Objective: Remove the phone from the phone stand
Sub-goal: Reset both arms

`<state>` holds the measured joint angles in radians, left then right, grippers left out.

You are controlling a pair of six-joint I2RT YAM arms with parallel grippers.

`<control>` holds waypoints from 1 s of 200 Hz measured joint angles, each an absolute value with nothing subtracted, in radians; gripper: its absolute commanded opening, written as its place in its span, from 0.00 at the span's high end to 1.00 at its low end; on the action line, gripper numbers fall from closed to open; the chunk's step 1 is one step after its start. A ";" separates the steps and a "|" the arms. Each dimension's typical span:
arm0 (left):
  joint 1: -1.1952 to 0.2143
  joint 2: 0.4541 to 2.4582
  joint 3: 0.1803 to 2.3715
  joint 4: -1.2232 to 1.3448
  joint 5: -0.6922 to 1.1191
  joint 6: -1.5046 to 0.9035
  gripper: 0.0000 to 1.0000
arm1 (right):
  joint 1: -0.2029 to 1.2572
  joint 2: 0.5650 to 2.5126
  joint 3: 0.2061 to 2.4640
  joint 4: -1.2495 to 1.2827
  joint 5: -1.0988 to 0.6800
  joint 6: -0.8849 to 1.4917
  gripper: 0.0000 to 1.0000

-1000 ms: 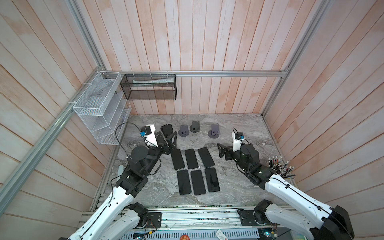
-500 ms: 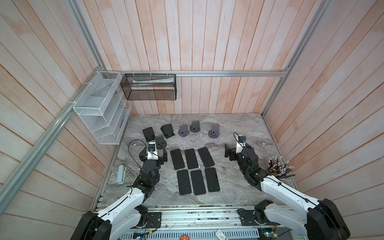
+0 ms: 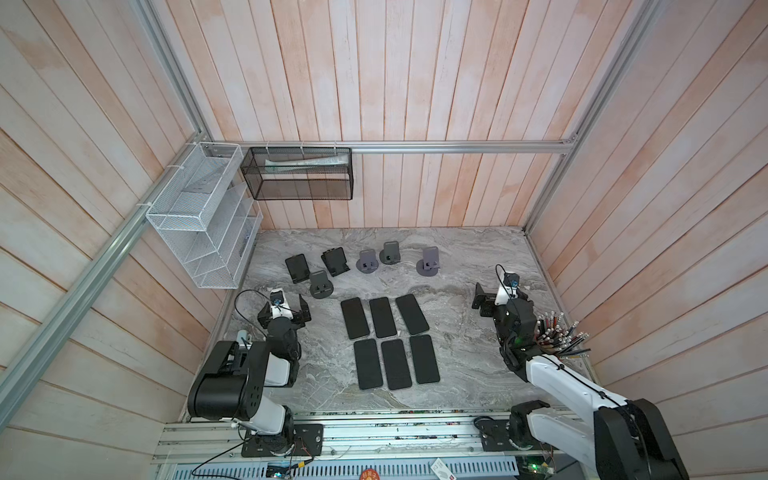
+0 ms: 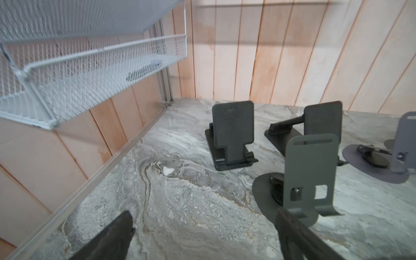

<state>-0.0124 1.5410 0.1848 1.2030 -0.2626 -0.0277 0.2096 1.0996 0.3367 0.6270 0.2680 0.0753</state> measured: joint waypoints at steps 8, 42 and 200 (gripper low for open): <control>-0.002 1.541 0.204 1.189 -0.240 -0.036 0.00 | 0.187 1.108 0.328 0.642 0.252 0.072 0.02; 0.005 1.541 0.263 1.168 -0.192 -0.055 0.00 | 0.109 1.155 0.252 0.788 0.164 0.024 0.02; 0.004 1.541 0.263 1.148 -0.170 -0.065 0.00 | -0.073 1.522 0.253 1.209 -0.060 0.012 0.02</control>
